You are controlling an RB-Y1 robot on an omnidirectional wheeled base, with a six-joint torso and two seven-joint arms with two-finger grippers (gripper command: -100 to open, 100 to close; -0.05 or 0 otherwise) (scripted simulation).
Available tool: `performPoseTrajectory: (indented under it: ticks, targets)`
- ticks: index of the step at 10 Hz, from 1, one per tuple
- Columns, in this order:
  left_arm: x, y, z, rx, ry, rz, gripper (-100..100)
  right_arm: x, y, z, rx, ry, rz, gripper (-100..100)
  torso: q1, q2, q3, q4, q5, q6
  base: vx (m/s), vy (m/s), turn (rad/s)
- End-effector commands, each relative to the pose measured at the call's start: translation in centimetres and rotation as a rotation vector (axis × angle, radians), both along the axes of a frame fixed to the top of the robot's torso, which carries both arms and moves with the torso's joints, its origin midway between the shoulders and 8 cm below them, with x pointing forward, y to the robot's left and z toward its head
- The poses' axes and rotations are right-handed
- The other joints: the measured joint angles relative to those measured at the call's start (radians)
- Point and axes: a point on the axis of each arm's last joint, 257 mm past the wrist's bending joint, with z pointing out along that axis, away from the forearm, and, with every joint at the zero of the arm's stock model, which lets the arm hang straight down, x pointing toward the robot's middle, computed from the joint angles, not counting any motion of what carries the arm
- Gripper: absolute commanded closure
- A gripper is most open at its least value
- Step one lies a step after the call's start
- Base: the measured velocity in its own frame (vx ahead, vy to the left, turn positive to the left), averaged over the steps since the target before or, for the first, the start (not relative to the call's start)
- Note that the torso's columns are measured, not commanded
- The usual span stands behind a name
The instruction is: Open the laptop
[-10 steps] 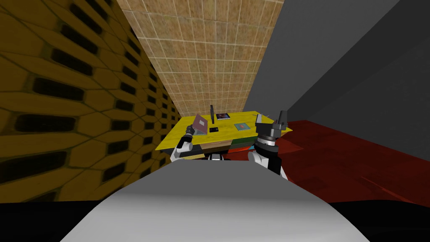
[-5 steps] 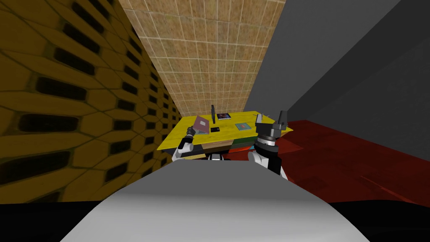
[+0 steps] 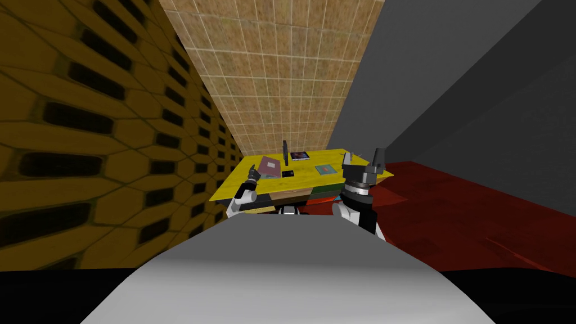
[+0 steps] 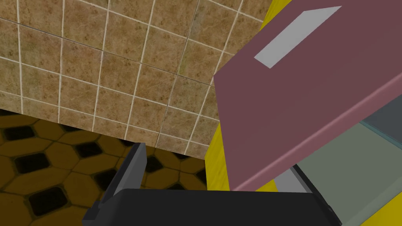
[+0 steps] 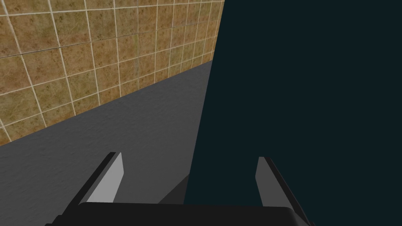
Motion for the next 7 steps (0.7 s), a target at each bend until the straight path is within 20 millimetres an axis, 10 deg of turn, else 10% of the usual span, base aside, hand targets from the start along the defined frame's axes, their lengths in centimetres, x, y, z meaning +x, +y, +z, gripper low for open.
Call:
performPoseTrajectory:
  ticks: [1, 5, 6, 7]
  targets:
    - [-0.1, 0.1, 1.6, 0.000, -0.002, -0.004, -100, 0.0, 0.0, 0.0, 0.000, 0.000, 0.000, 0, 0.001, 0.000, 0.000, 0.000, 0.000, 0.000, 0.010, -0.017, 0.013]
    - [-0.2, 0.3, 2.8, 0.002, 0.000, -0.008, -100, 0.0, 0.0, 0.0, 0.000, 0.000, 0.000, 0, 0.000, 0.000, 0.000, 0.000, 0.000, 0.000, 0.010, -0.014, 0.011]
    - [-0.2, 0.3, 2.8, 0.001, 0.002, -0.008, 0, 0.0, 0.0, 0.0, 0.000, 0.000, 0.000, 0, 0.001, -0.001, 0.000, -0.001, 0.001, 0.000, 0.000, 0.000, 0.000]
    - [-0.3, 0.3, 2.7, 0.001, 0.004, -0.008, 0, 0.0, 0.0, 0.0, 0.000, 0.000, 0.000, 0, 0.001, 0.000, 0.000, 0.000, 0.000, 0.000, 0.000, 0.000, 0.000]
